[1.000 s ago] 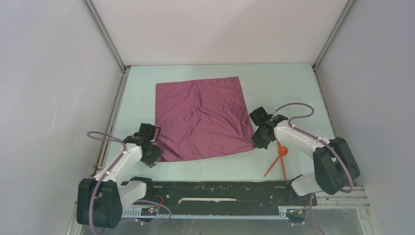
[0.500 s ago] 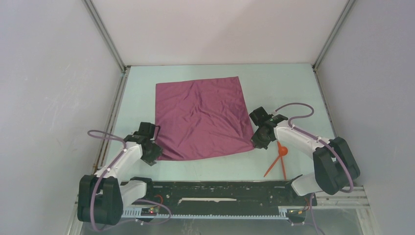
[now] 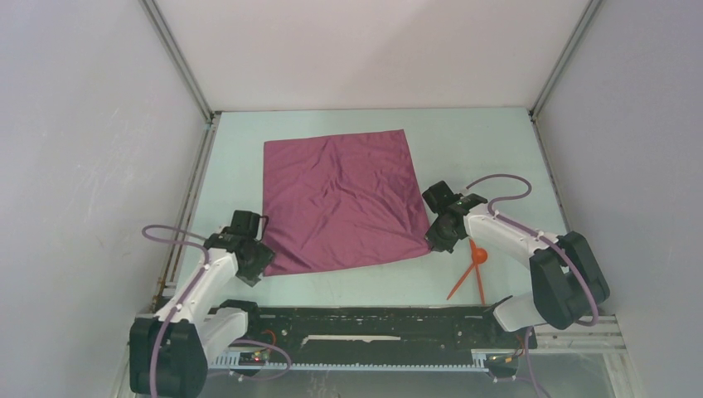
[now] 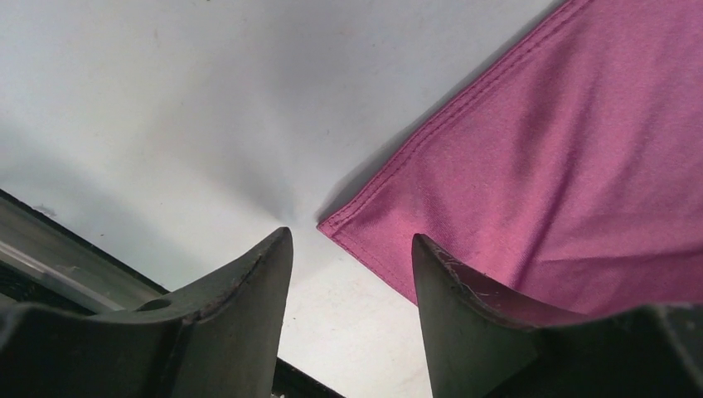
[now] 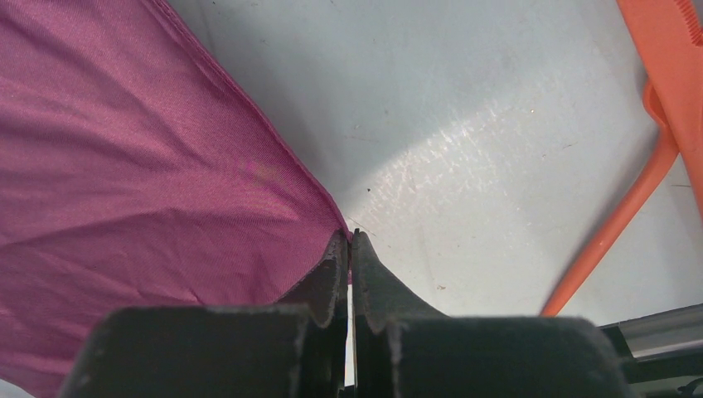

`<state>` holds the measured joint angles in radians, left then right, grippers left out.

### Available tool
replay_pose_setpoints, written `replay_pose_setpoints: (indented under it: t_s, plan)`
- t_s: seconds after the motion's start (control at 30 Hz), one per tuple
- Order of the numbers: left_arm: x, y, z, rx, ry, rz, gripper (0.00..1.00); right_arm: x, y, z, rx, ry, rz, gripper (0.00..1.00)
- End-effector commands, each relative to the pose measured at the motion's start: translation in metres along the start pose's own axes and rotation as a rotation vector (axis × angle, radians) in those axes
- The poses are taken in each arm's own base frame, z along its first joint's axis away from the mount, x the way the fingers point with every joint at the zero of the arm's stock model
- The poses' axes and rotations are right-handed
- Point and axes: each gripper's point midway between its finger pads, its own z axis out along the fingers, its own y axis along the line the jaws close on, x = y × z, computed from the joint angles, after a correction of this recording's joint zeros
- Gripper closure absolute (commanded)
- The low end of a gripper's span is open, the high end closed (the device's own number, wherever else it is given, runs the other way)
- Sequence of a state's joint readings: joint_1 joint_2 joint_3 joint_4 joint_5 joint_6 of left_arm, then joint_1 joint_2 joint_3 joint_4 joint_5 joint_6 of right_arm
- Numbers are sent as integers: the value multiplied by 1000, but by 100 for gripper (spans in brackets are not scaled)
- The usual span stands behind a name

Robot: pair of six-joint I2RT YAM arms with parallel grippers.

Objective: Fold the napkin into a case and place the utensils inside
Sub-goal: Pick up the flattened napkin from the center of the board.

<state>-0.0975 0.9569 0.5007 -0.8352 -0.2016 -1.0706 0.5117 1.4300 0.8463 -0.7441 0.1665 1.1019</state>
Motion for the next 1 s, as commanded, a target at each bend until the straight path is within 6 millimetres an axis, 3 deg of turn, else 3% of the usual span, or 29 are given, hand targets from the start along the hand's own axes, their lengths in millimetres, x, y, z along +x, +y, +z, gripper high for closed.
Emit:
replay_pose_setpoints:
  t_s: [0.0, 0.47, 0.77, 0.97]
  plan:
    - [-2, -8, 1, -7, 21, -4, 39, -7, 5, -3, -2, -21, 2, 100]
    - [13, -3, 31, -91, 98, 12, 45, -8, 2, -3, 9, -22, -3, 100]
    - [17, -5, 39, -106, 121, 16, 71, -8, 2, -4, 7, -21, -1, 100]
    - [8, -10, 37, -96, 94, 35, 92, -9, 4, -3, 3, -20, -4, 100]
